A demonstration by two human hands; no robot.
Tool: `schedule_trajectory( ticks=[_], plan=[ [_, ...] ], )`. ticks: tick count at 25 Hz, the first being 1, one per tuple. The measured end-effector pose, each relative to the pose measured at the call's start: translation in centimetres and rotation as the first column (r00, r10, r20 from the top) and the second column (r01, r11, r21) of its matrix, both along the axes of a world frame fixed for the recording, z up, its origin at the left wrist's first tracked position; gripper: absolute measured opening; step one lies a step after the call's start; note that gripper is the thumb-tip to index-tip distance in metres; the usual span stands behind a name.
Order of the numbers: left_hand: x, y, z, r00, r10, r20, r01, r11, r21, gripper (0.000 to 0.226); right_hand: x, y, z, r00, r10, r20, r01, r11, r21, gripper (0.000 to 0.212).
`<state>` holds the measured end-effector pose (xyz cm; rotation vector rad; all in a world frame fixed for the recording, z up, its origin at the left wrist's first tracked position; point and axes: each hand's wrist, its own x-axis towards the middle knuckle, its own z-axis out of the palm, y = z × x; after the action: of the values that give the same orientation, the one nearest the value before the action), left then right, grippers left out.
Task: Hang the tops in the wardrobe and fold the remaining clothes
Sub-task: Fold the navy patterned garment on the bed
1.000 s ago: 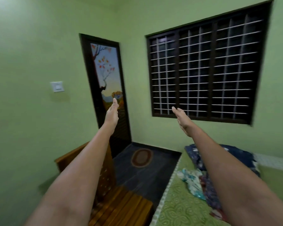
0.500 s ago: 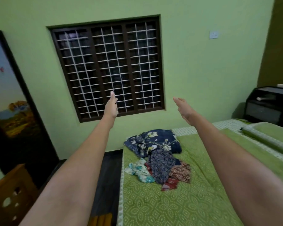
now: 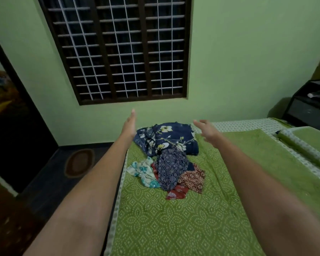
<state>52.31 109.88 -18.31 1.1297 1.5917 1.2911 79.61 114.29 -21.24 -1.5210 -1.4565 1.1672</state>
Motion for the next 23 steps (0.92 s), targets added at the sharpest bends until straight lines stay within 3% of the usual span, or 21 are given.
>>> schedule_trajectory(
  ticks=[4,7,10,13,15,18,20,23],
  plan=[
    [1.6,5.0,-7.7,0.999,0.022,0.039,-0.015,0.986,-0.167,0.067,-0.4,7.3,-8.0,0.959,0.083,0.271,-0.056,0.993,-0.106,0.026],
    [2.2,8.4,-15.5,1.0,0.022,-0.017,-0.026,0.952,-0.305,0.056,-1.2,10.8,-14.9,0.858,0.226,0.461,-0.169,0.972,-0.162,0.025],
    [2.7,12.5,-24.3,0.997,-0.002,-0.072,-0.028,0.908,-0.419,0.046,-2.0,13.8,-23.0,0.798,0.274,0.537,-0.188,0.959,-0.21,0.025],
    [3.8,17.0,-34.8,0.999,-0.041,-0.036,0.015,0.846,-0.533,0.04,-3.1,17.3,-32.7,0.68,0.385,0.624,-0.229,0.92,-0.318,0.035],
    [5.2,18.9,-42.0,0.997,-0.033,0.068,0.069,0.772,-0.632,0.039,-4.0,18.4,-38.9,0.574,0.447,0.686,-0.28,0.894,-0.349,0.043],
    [7.1,20.8,-50.2,0.985,-0.002,0.174,0.125,0.706,-0.697,0.054,-5.3,19.1,-45.5,0.391,0.493,0.777,-0.406,0.85,-0.335,0.055],
    [7.9,22.4,-54.1,0.993,-0.101,0.069,0.121,0.743,-0.658,0.063,-6.2,20.9,-48.2,0.324,0.482,0.814,-0.496,0.819,-0.287,0.076],
    [8.6,24.3,-56.6,0.964,-0.227,-0.135,0.098,0.782,-0.615,0.062,-7.5,24.6,-50.1,0.135,0.399,0.907,-0.601,0.761,-0.246,0.096]
  ],
)
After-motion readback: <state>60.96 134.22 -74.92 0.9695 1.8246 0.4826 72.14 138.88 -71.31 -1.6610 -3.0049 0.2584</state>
